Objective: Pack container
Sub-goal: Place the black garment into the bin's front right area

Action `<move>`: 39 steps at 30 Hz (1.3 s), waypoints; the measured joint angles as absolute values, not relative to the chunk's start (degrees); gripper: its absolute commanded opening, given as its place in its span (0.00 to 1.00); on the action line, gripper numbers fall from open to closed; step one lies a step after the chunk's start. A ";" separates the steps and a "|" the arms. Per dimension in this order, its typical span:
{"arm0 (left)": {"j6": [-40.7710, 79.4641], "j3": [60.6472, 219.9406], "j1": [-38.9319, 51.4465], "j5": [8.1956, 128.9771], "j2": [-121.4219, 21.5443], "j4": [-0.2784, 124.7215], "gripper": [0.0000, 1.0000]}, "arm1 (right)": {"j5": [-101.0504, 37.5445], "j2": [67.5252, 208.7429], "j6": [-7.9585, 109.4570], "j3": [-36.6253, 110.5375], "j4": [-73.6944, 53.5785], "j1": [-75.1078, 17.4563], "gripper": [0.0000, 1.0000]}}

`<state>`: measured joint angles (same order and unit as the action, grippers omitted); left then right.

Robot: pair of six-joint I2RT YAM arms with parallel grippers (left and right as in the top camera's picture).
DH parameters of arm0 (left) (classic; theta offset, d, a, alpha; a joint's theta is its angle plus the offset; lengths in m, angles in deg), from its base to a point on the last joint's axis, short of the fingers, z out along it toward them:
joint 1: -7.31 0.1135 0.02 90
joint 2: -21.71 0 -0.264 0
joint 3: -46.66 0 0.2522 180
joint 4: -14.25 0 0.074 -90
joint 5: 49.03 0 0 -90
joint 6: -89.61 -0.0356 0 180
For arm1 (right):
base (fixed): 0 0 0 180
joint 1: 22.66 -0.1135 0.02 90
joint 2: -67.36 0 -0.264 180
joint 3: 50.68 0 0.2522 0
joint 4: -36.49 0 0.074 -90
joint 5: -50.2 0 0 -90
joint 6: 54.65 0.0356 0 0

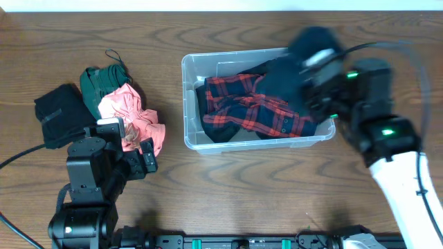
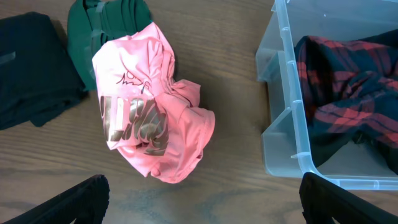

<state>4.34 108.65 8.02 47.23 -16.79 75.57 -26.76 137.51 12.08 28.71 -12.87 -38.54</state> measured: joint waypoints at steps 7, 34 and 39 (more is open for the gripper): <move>4.34 108.65 8.02 47.23 -16.79 75.57 0.98 | -27.87 143.46 -4.09 28.79 -13.98 -52.22 0.01; 4.34 108.65 8.02 47.23 -16.79 75.70 0.98 | -37.01 154.60 -11.59 29.95 -7.40 -59.81 0.98; 4.34 108.65 8.02 47.23 -16.79 75.70 0.98 | -40.27 150.49 -5.20 31.13 -0.06 -59.63 0.41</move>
